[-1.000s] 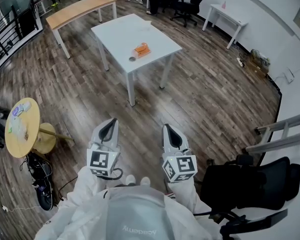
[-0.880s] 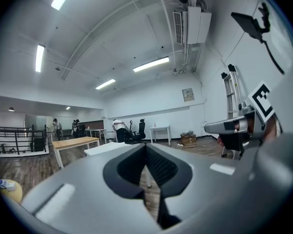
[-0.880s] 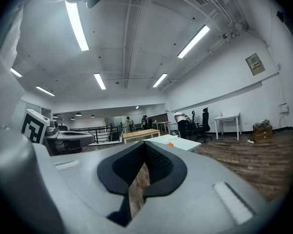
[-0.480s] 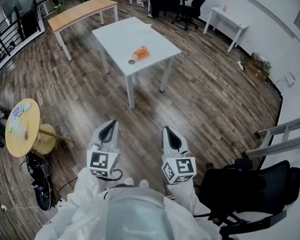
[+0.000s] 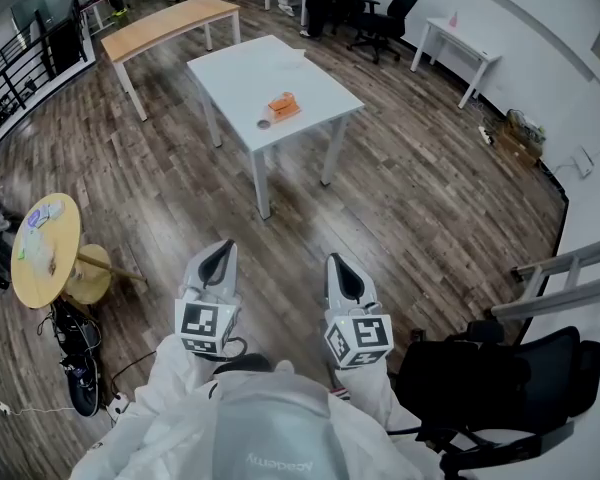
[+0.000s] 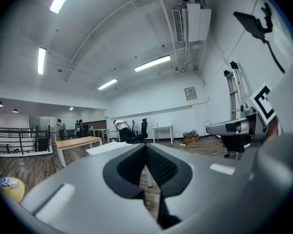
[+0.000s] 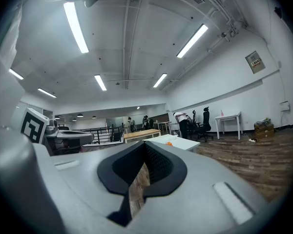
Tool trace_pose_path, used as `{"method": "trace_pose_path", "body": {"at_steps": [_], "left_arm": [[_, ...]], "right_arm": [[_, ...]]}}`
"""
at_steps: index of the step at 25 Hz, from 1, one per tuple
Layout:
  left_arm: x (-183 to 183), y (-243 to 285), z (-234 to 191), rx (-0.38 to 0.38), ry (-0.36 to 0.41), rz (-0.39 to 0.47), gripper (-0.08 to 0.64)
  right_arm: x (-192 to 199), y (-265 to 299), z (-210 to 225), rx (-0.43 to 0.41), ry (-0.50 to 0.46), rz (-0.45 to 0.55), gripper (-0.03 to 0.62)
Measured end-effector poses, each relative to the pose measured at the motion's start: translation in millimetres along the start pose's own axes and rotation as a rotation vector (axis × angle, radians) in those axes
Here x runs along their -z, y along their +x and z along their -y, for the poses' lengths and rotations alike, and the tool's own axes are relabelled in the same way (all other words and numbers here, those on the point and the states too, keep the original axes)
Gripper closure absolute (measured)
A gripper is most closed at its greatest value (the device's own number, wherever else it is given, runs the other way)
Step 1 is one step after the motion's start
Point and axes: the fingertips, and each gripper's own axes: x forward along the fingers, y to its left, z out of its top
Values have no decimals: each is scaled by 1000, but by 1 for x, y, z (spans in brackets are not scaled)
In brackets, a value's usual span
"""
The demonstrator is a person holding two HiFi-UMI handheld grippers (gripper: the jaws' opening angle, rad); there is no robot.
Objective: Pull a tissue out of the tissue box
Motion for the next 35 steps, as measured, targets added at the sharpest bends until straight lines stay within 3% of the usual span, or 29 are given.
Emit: {"method": "trace_pose_path", "body": {"at_steps": [15, 35], "left_arm": [[6, 18, 13, 12, 1, -18, 560], [18, 83, -29, 32, -18, -30, 560]], "right_arm": [[8, 3, 20, 4, 5, -22, 592], [12, 75, 34, 19, -7, -56, 592]]}}
